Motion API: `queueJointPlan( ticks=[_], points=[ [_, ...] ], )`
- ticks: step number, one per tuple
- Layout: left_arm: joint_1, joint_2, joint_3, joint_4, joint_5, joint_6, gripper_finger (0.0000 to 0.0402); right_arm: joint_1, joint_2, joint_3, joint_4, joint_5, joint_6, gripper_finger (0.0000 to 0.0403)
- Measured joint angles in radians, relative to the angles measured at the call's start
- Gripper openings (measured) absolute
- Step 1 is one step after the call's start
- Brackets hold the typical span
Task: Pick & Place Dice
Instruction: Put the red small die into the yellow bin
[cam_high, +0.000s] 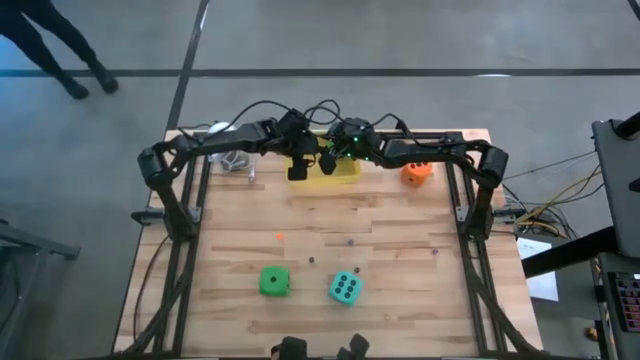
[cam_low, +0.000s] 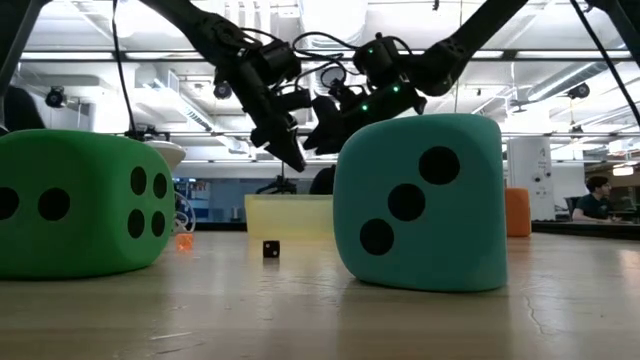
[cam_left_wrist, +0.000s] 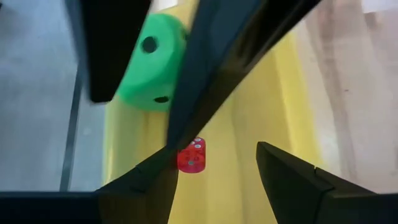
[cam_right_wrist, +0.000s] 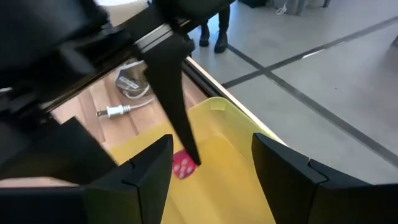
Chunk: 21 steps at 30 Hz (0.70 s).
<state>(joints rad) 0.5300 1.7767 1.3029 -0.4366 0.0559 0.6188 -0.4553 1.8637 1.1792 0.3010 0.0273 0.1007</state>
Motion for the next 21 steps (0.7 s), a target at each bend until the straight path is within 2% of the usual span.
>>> queueJointPlan(
  ticks=[21],
  points=[
    [0.003, 0.0, 0.0, 0.047, 0.025, -0.013, 0.0219, -0.018, 0.007, -0.008, 0.01, 0.029, -0.006, 0.0214]
  ],
)
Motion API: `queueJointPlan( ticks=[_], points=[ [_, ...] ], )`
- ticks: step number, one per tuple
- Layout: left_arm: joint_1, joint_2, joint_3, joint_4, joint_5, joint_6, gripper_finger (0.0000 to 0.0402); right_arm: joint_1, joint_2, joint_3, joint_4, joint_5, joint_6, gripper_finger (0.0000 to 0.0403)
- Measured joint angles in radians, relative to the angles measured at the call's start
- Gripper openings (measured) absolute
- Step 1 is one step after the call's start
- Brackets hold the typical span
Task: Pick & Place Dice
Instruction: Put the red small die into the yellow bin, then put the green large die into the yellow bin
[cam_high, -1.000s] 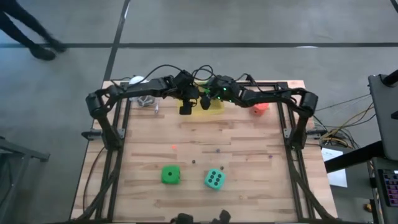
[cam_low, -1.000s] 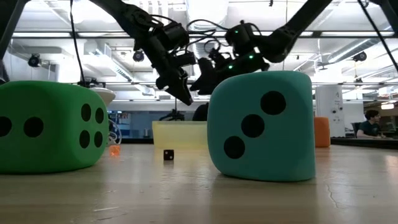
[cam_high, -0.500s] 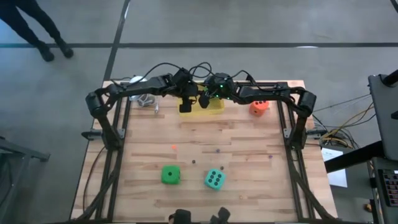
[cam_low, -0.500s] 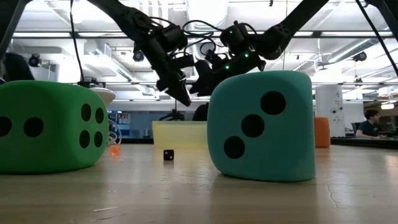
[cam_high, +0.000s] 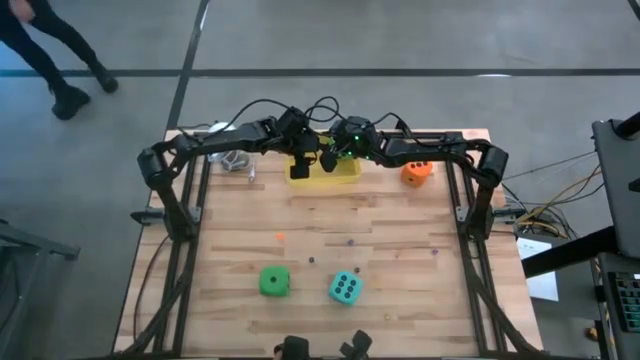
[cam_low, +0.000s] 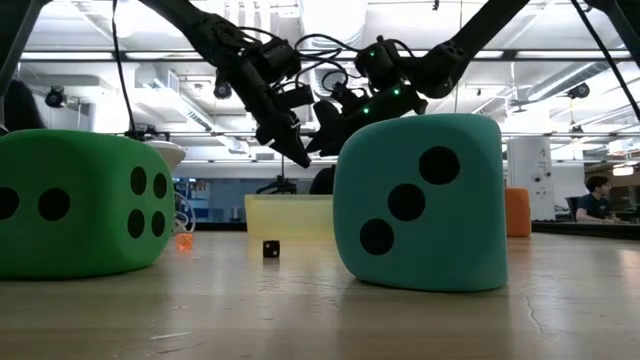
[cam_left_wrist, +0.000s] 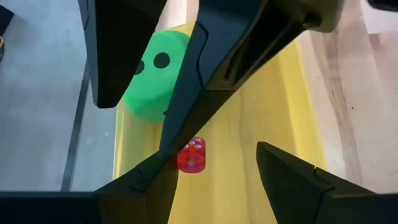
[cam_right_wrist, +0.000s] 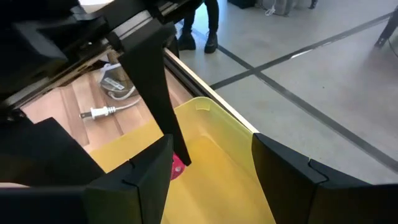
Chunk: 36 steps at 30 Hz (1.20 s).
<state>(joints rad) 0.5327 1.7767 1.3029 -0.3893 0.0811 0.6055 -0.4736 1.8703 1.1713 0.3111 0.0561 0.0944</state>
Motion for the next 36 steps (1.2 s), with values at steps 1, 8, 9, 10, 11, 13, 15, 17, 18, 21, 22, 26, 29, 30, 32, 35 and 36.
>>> queueJointPlan(
  ticks=[1, 8, 9, 10, 11, 13, 15, 17, 18, 21, 22, 26, 29, 30, 32, 35, 36],
  points=[
    [0.0, 0.0, 0.0, -0.002, -0.002, 0.0, 0.0218, 0.0, 0.007, 0.0, 0.009, -0.001, 0.001, 0.0214],
    [0.002, 0.001, -0.002, -0.018, -0.01, -0.008, 0.0219, -0.003, 0.072, 0.017, 0.028, -0.004, 0.019, 0.0214],
    [0.002, 0.001, -0.002, -0.017, -0.011, -0.008, 0.0219, -0.003, 0.079, 0.024, 0.024, -0.004, 0.018, 0.0214],
    [0.003, 0.001, -0.002, -0.001, 0.002, -0.007, 0.0219, -0.003, 0.087, 0.03, 0.02, -0.003, 0.018, 0.0214],
    [0.003, -0.001, 0.0, 0.004, 0.004, -0.007, 0.0219, -0.003, 0.092, 0.035, 0.015, -0.003, 0.018, 0.0214],
    [0.005, -0.003, 0.001, -0.002, 0.009, -0.005, 0.0217, -0.002, 0.094, 0.045, -0.005, -0.004, 0.01, 0.0214],
    [0.011, -0.003, 0.001, -0.006, 0.009, -0.004, 0.0216, -0.002, 0.083, 0.054, -0.011, -0.004, 0.007, 0.0214],
    [0.016, -0.002, 0.0, -0.008, 0.003, -0.004, 0.0216, -0.002, 0.059, 0.059, -0.039, -0.003, 0.002, 0.0214],
    [0.017, -0.002, 0.0, -0.012, 0.001, -0.004, 0.0216, -0.002, 0.046, 0.06, -0.058, -0.003, -0.002, 0.0214],
    [0.017, -0.003, 0.0, -0.044, 0.001, -0.018, 0.0216, -0.003, 0.003, 0.052, -0.128, 0.0, -0.029, 0.0214],
    [0.016, -0.005, 0.0, -0.057, 0.001, -0.029, 0.0216, -0.003, -0.014, 0.051, -0.155, -0.001, -0.033, 0.0214],
    [0.018, -0.036, 0.001, -0.14, -0.005, -0.058, 0.0216, -0.002, -0.105, 0.05, -0.285, -0.001, -0.073, 0.0214],
    [0.011, -0.07, 0.001, -0.225, -0.005, -0.099, 0.0216, -0.003, -0.172, 0.048, -0.391, -0.001, -0.098, 0.0214],
    [0.006, -0.083, 0.001, -0.249, -0.002, -0.118, 0.0216, -0.003, -0.199, 0.046, -0.422, -0.001, -0.098, 0.0214],
    [-0.006, -0.112, 0.001, -0.301, 0.006, -0.154, 0.0214, -0.003, -0.253, 0.039, -0.476, -0.003, -0.107, 0.0214],
    [-0.031, -0.152, 0.001, -0.368, 0.033, -0.17, 0.0208, -0.003, -0.335, 0.014, -0.547, -0.003, -0.117, 0.0214],
    [-0.043, -0.164, 0.001, -0.388, 0.044, -0.17, 0.0206, -0.003, -0.362, 0.0, -0.557, -0.003, -0.116, 0.0214]
  ],
)
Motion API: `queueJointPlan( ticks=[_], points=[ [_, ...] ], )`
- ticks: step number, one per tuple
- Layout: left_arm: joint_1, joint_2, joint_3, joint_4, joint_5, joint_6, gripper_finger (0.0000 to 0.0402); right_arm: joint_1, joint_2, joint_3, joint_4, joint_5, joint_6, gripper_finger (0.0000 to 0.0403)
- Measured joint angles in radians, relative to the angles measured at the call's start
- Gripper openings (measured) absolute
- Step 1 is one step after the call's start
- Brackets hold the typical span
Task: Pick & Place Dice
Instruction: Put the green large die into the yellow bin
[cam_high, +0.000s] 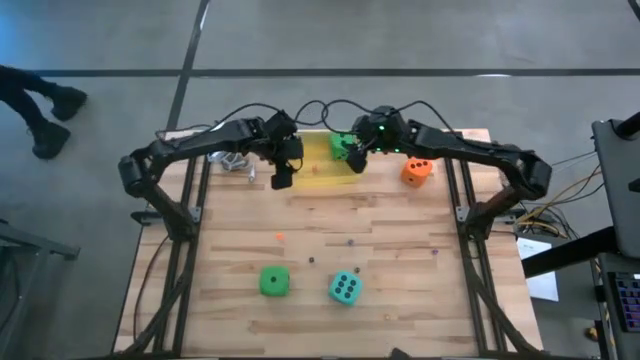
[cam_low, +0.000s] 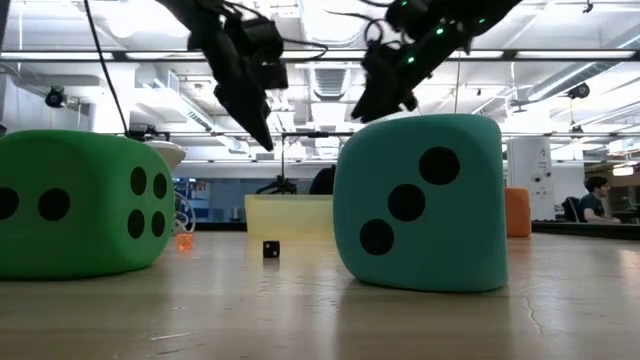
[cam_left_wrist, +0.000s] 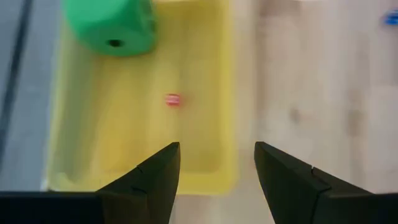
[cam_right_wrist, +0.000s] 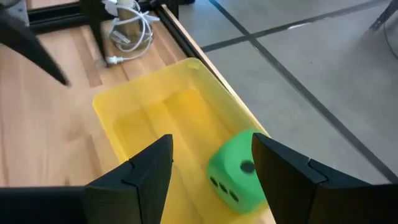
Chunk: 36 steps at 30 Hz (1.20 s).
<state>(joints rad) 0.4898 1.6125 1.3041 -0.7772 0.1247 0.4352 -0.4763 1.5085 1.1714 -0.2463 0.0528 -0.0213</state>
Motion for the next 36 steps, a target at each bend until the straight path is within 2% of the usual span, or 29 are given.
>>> queueJointPlan(
  ticks=[8, 18, 27, 29, 33, 36],
  points=[
    [-0.121, -0.073, 0.0, -0.066, 0.009, -0.049, 0.0191, 0.0, -0.247, -0.184, -0.036, 0.001, 0.087, 0.0214],
    [-0.279, -0.08, 0.0, -0.171, 0.007, -0.154, 0.0188, 0.052, -0.532, -0.42, -0.033, 0.0, 0.244, 0.0215],
    [-0.434, -0.08, 0.0, -0.297, 0.03, -0.248, 0.0189, 0.129, -0.704, -0.591, 0.003, 0.001, 0.314, 0.0215],
    [-0.462, -0.08, 0.0, -0.297, 0.071, -0.3, 0.0189, 0.139, -0.724, -0.622, 0.026, 0.001, 0.319, 0.0215],
    [-0.516, -0.079, 0.0, -0.275, 0.222, -0.423, 0.019, 0.145, -0.749, -0.671, 0.086, 0.0, 0.336, 0.0215],
    [-0.566, -0.079, 0.0, -0.23, 0.235, -0.484, 0.0191, 0.145, -0.749, -0.693, 0.104, 0.0, 0.34, 0.0215]
  ],
)
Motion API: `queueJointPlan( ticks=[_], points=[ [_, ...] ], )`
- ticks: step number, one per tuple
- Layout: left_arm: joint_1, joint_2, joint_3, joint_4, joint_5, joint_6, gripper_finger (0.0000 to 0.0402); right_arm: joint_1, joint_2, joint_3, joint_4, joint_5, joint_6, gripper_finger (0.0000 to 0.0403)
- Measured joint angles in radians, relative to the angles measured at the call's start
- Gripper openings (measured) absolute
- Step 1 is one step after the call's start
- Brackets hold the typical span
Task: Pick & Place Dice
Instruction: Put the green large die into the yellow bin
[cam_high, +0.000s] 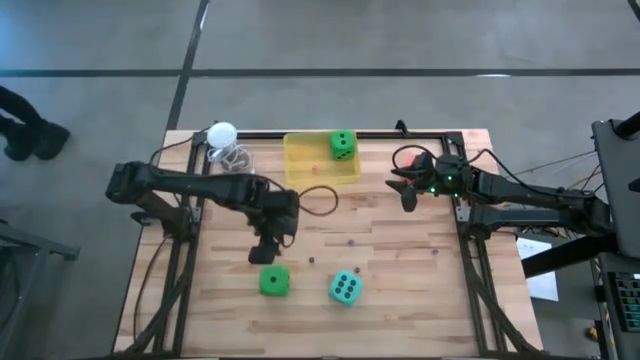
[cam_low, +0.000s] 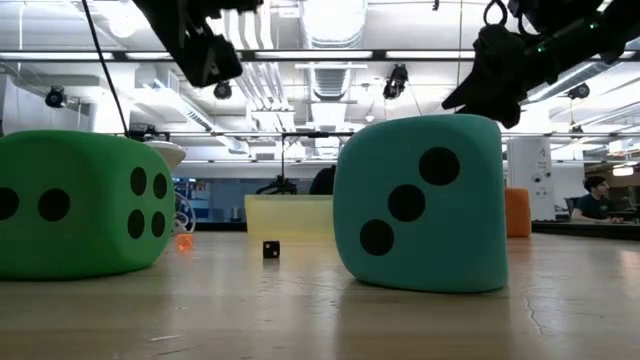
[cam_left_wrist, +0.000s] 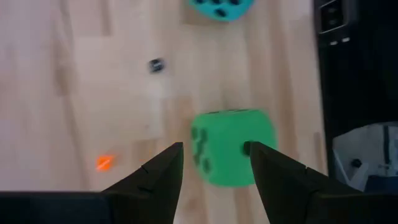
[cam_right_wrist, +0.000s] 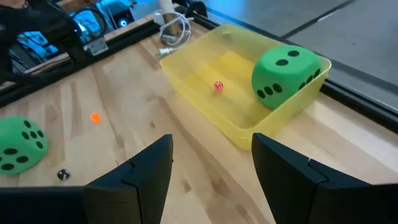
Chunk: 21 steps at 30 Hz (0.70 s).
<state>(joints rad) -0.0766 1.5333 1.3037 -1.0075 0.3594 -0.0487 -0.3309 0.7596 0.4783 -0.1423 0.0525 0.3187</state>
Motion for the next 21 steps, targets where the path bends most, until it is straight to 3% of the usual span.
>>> queueJointPlan(
  ticks=[15, 21],
  points=[
    [-0.141, 0.002, 0.0, 0.068, -0.089, -0.113, 0.0191, 0.042, 0.003, 0.013, 0.003, -0.001, -0.036, 0.0215],
    [-0.199, 0.002, 0.0, 0.011, -0.159, -0.082, 0.0191, 0.043, -0.079, 0.058, -0.138, -0.027, -0.049, 0.0215]
  ],
)
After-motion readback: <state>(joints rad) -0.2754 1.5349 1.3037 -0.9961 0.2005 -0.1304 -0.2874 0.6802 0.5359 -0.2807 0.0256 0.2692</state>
